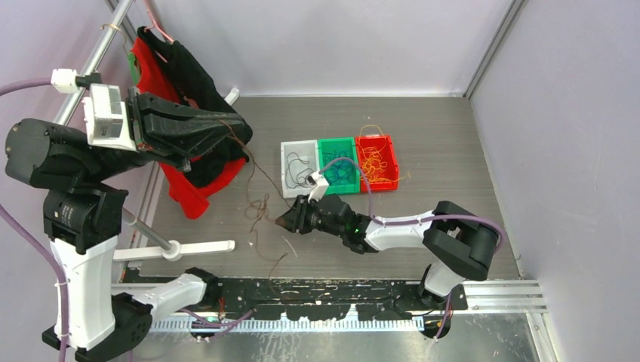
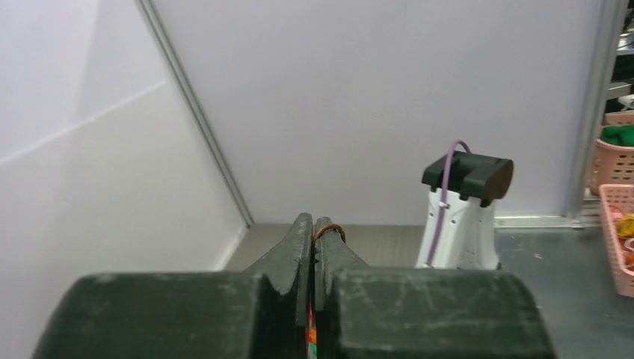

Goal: Untangle the cables
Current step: Untie the cable.

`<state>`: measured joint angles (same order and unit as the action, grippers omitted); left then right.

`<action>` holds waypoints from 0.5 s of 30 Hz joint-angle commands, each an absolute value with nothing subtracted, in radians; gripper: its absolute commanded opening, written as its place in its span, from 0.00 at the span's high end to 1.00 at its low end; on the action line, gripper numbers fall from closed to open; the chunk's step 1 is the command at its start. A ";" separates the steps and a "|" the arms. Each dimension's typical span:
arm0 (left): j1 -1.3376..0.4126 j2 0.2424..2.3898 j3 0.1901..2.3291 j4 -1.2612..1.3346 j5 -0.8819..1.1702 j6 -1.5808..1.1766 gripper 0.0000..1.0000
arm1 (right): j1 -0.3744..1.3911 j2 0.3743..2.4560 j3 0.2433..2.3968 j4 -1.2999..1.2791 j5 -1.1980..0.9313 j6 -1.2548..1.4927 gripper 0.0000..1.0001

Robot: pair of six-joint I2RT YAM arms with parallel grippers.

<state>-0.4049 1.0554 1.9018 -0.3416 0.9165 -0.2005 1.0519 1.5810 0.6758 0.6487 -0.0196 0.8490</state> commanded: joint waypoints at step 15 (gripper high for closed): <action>-0.408 1.217 2.336 -0.319 0.805 0.084 1.00 | 1.049 1.537 0.588 0.629 0.074 0.878 0.51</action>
<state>-0.4049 1.1862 2.2768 -0.3298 0.8276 0.0433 1.0515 1.5753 0.5911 0.5846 0.0517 0.8715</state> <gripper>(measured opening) 0.009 0.487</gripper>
